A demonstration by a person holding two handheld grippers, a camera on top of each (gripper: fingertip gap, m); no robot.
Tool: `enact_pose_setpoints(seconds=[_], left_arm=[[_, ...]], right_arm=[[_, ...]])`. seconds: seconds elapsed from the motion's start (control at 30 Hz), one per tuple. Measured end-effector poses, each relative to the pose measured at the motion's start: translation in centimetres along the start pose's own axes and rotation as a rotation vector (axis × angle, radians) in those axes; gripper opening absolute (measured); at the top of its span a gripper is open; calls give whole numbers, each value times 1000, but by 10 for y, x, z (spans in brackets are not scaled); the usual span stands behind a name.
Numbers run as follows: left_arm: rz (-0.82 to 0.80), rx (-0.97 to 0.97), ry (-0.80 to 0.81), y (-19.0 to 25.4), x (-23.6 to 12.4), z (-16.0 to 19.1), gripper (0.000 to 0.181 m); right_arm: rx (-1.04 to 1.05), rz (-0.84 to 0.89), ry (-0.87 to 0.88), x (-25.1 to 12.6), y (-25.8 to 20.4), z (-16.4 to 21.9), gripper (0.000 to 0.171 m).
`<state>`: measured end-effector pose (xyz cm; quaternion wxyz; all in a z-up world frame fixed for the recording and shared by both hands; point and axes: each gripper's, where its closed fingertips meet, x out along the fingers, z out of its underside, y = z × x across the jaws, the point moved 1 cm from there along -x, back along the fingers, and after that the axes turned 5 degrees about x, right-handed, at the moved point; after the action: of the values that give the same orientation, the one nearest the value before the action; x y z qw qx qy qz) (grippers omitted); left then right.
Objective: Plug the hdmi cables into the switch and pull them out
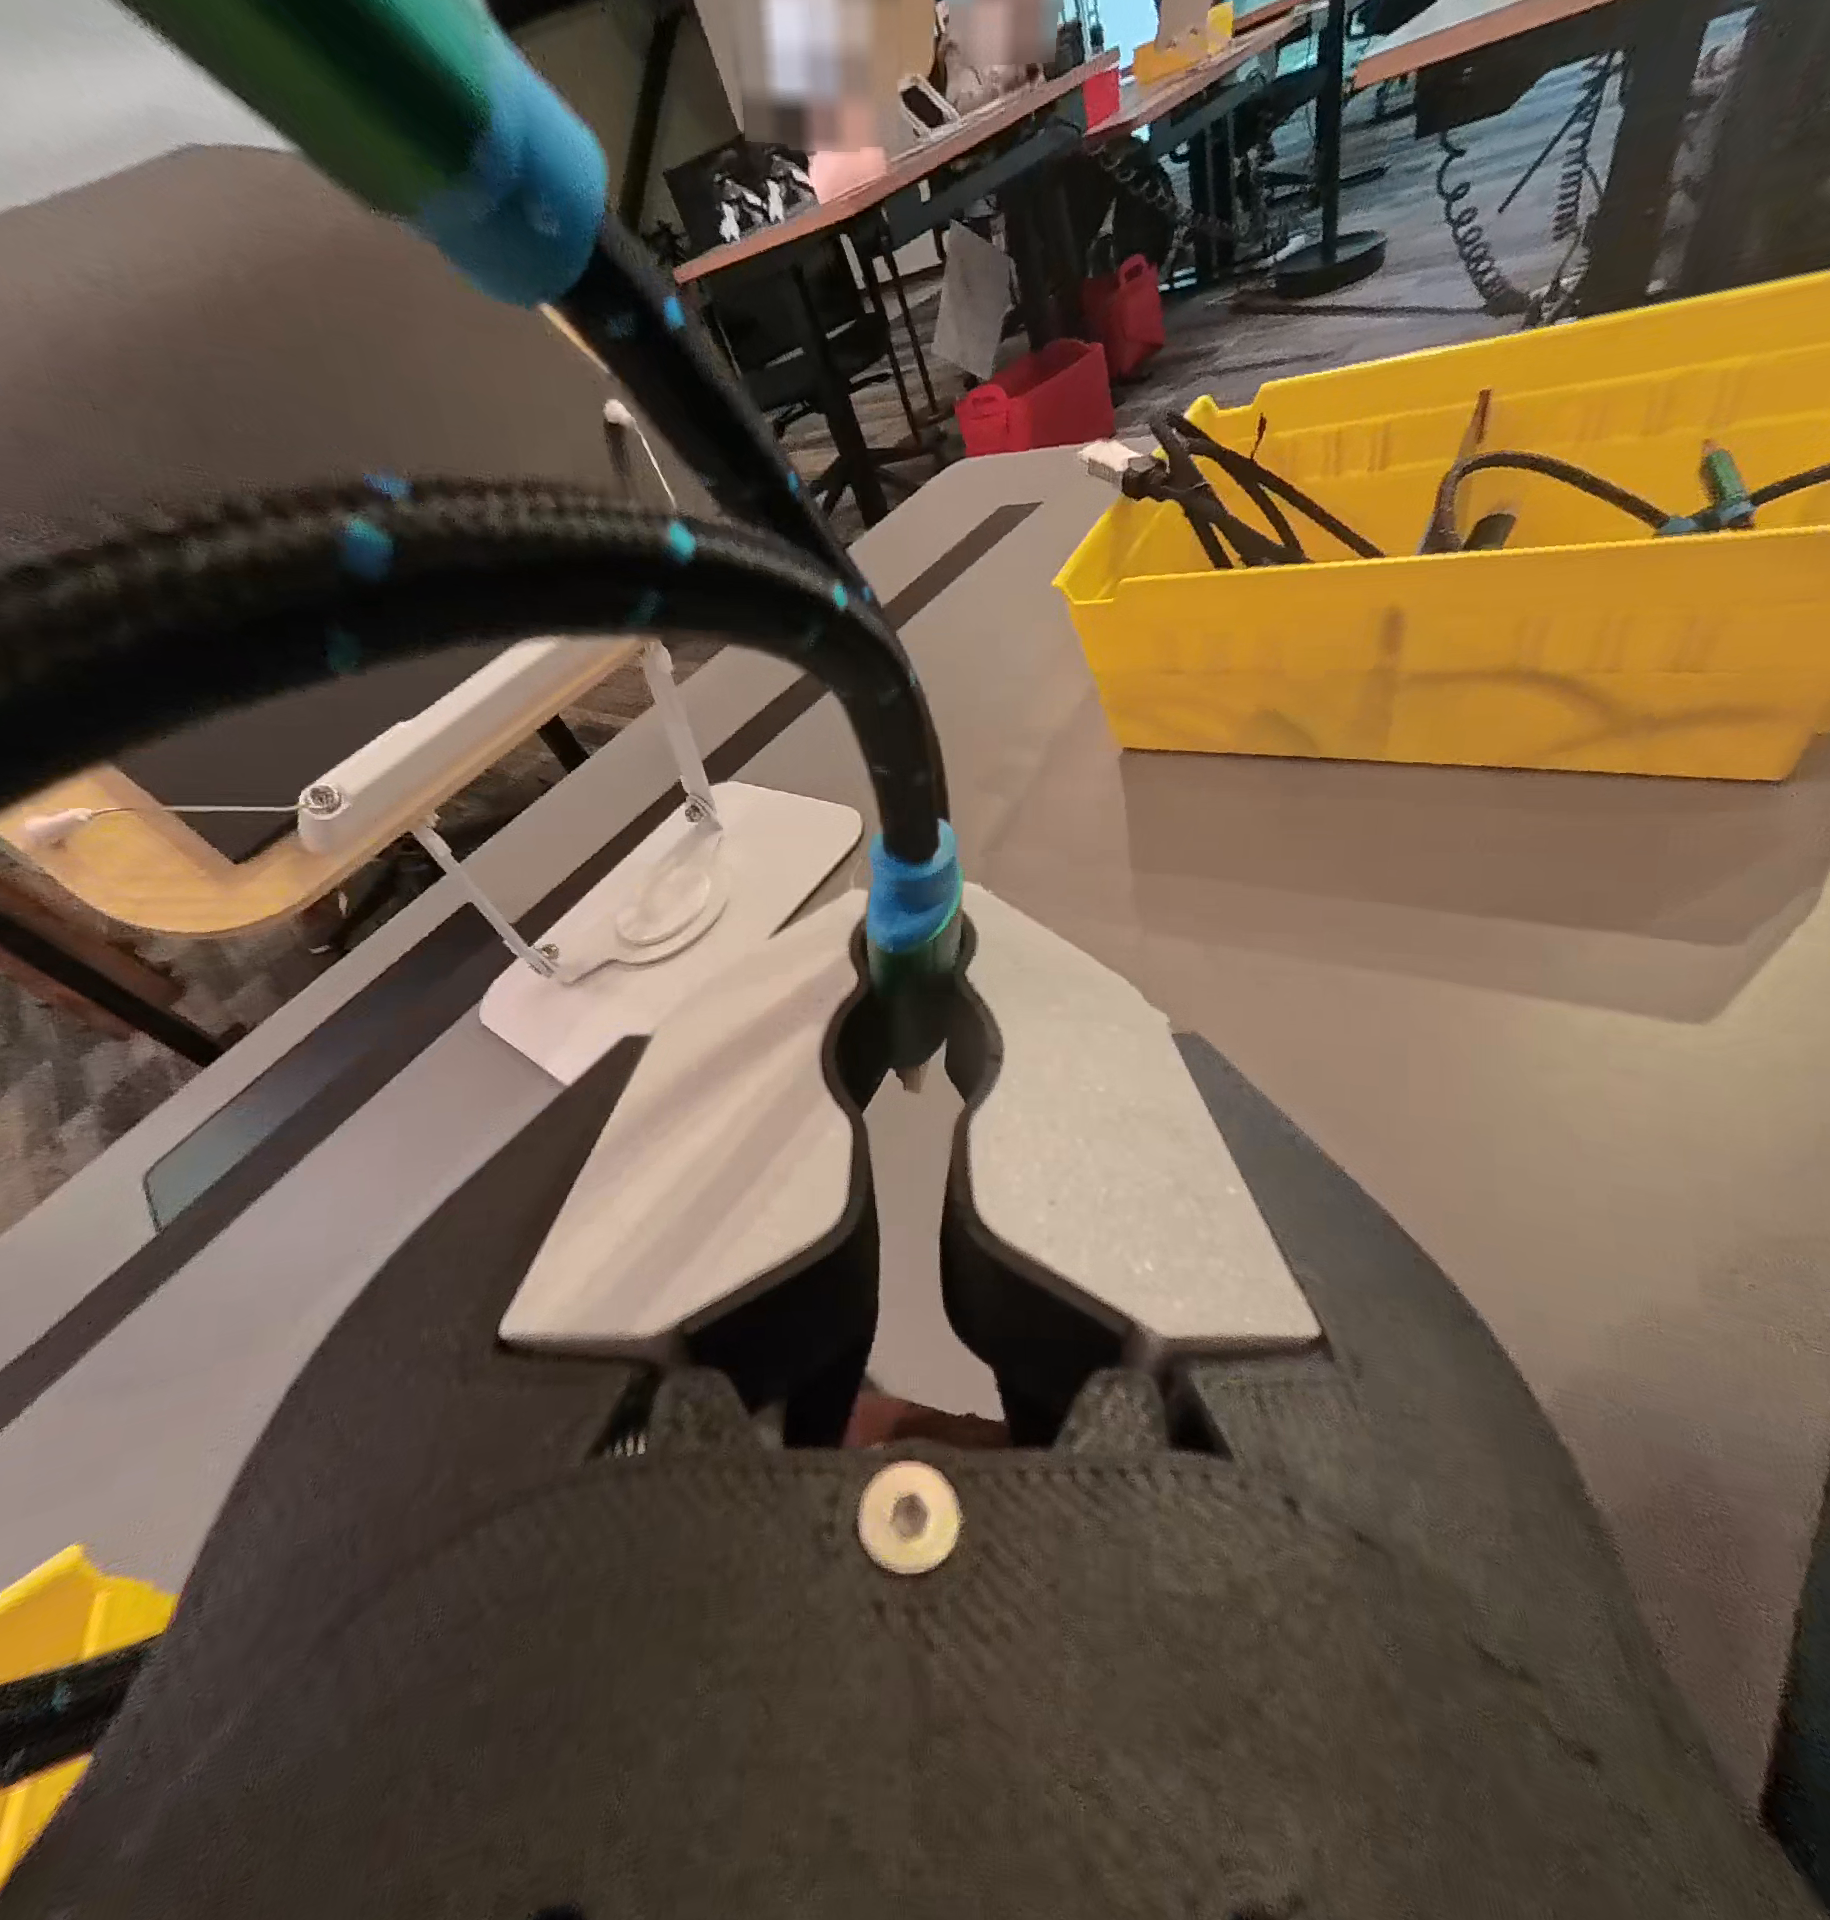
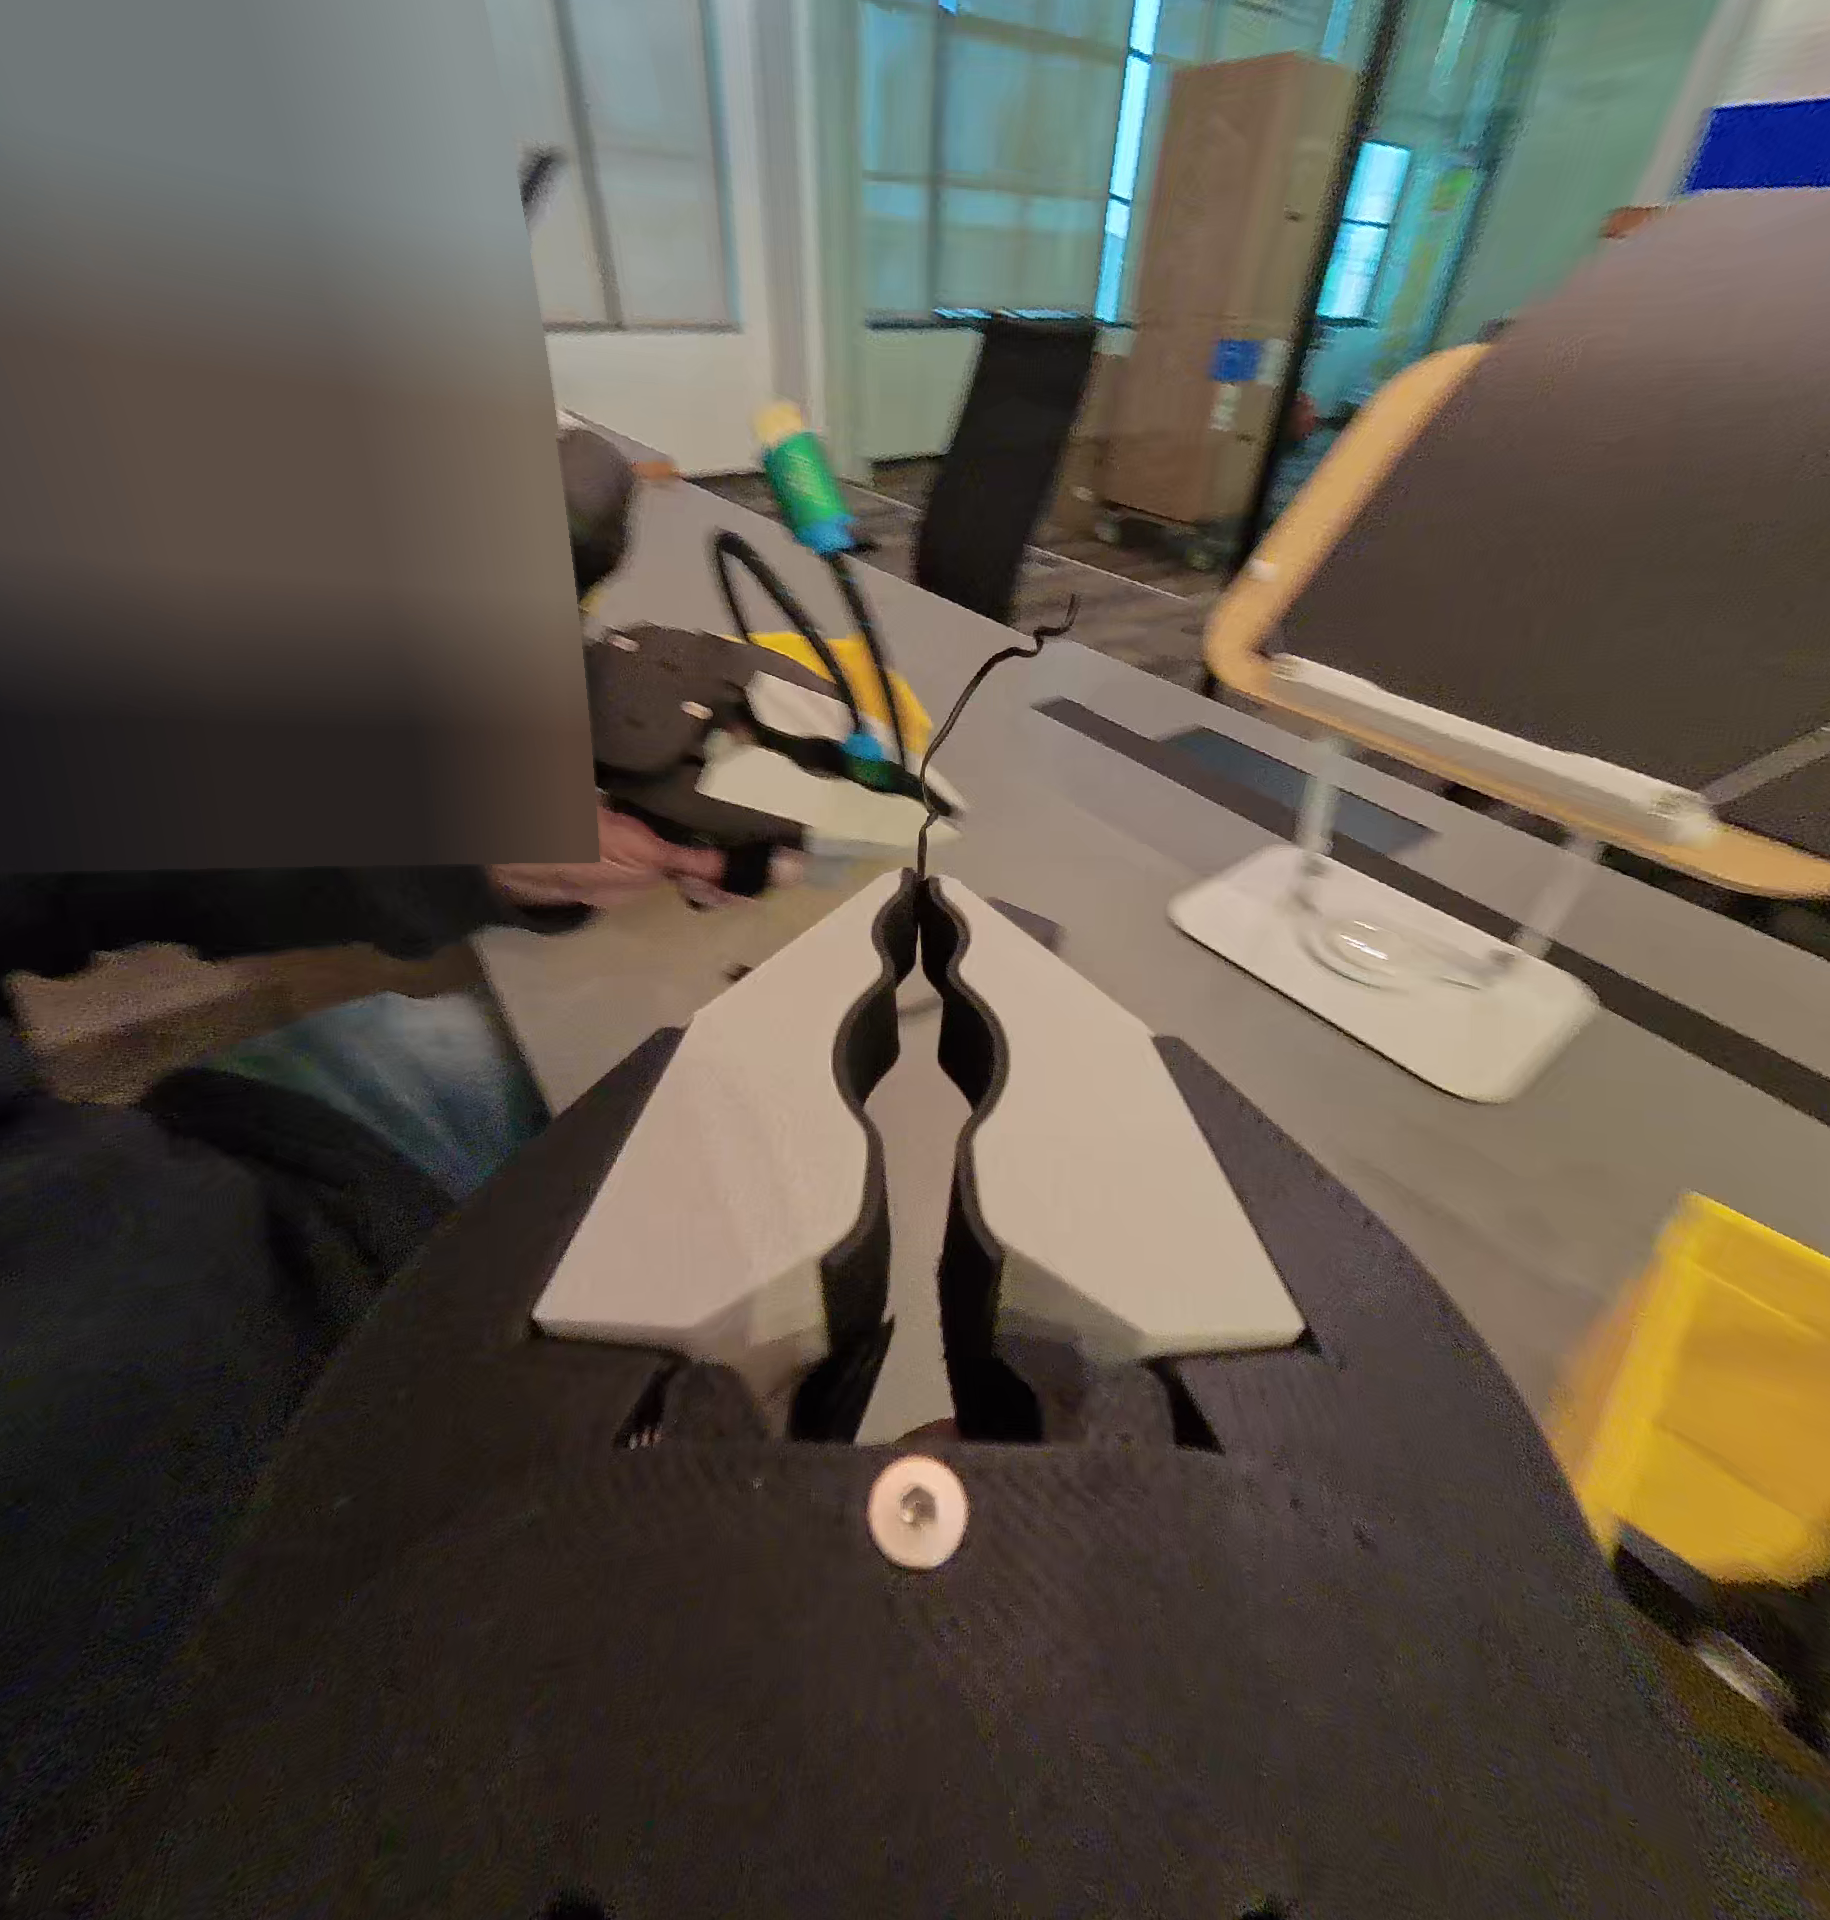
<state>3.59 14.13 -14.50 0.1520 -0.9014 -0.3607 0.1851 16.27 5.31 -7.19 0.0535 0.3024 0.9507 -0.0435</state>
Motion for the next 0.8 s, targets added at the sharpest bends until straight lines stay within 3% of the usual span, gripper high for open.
enact_pose_setpoints(seconds=[0.23, 0.37, 0.6, 0.63, 0.67, 0.8], left_arm=[[58, 26, -41, 7, 2, 8, 7], [80, 27, -56, 12, 5, 12, 7], [156, 26, -98, 27, 11, 20, 7], [167, 25, -100, 29, 11, 21, 7], [183, 20, -100, 31, 12, 21, 7], [235, -15, -113, 37, 13, 25, 7]], right_arm=[[-25, 403, -160, -100, 99, 23, 0], [80, 495, -267, -139, 128, 57, 0], [264, 549, -503, -155, 162, 146, 2], [280, 560, -532, -155, 166, 154, 16], [296, 563, -552, -156, 168, 161, 25], [274, 584, -558, -156, 174, 160, 26]])
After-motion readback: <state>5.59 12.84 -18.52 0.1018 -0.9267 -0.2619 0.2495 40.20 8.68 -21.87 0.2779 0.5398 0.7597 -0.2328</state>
